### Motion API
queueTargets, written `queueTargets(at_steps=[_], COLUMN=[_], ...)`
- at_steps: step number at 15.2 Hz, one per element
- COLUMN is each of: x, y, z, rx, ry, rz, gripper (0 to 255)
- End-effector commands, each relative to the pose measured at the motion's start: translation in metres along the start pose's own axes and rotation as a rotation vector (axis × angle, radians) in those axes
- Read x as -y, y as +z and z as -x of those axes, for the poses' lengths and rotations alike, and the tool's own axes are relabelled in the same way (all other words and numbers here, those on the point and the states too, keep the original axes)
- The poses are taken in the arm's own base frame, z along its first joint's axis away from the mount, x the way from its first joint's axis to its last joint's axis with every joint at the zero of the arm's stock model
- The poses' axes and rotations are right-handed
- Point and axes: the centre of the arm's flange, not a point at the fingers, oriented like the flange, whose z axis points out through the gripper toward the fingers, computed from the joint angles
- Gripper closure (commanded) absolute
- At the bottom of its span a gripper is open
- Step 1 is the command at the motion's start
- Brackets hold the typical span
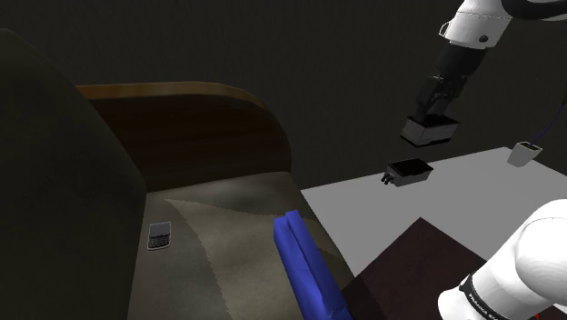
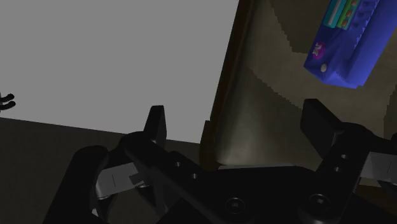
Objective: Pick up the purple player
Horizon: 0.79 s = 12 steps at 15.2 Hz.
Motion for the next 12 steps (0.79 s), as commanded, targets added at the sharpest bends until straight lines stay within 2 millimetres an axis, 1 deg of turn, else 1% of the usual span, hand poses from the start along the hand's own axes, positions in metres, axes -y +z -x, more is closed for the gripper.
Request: queueTargets(at_steps=[1, 12], x=[0.0, 0.11], y=[0.0, 0.099], z=[0.0, 0.001], rx=[0.0, -0.003], ry=[0.0, 0.033], rz=[0.0, 0.026], gripper=[0, 0])
